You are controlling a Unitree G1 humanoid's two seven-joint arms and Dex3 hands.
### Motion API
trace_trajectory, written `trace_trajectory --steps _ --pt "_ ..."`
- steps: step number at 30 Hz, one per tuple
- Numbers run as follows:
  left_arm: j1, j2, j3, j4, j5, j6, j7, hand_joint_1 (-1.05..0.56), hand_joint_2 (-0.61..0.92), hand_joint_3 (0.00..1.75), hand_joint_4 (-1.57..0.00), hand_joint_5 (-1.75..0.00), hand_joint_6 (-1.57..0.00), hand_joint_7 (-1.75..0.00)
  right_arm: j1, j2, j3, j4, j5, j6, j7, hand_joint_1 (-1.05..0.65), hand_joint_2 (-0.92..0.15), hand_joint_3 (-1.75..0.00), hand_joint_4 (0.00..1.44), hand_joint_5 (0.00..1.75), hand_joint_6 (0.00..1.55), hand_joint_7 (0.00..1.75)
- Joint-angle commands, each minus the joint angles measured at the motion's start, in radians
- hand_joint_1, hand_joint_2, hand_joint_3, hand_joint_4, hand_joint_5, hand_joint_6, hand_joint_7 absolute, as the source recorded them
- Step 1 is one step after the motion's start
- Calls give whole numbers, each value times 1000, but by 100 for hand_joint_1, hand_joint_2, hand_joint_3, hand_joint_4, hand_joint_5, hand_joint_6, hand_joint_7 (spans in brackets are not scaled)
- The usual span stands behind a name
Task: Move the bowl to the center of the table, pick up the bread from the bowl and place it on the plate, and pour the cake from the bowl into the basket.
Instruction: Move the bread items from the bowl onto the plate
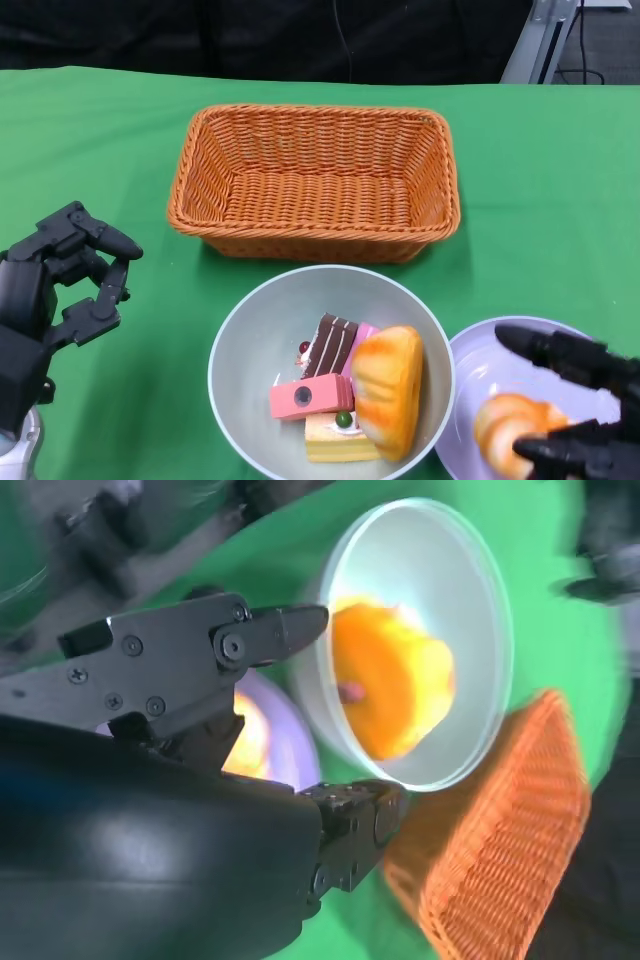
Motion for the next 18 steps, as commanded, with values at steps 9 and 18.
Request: trace_trajectory --steps 9,18 --pt "2 21 10 -2 -8 -7 -8 -9 65 91 -73 -171 -70 -138 -42 22 -96 -38 240 6 -73 -43 -92 -22 98 84 39 4" --pt "3 19 8 -3 -12 -1 -15 -10 66 91 -75 -171 -70 -138 35 40 93 -29 -229 -438 -218 -44 -92 -10 73 60 50 3"
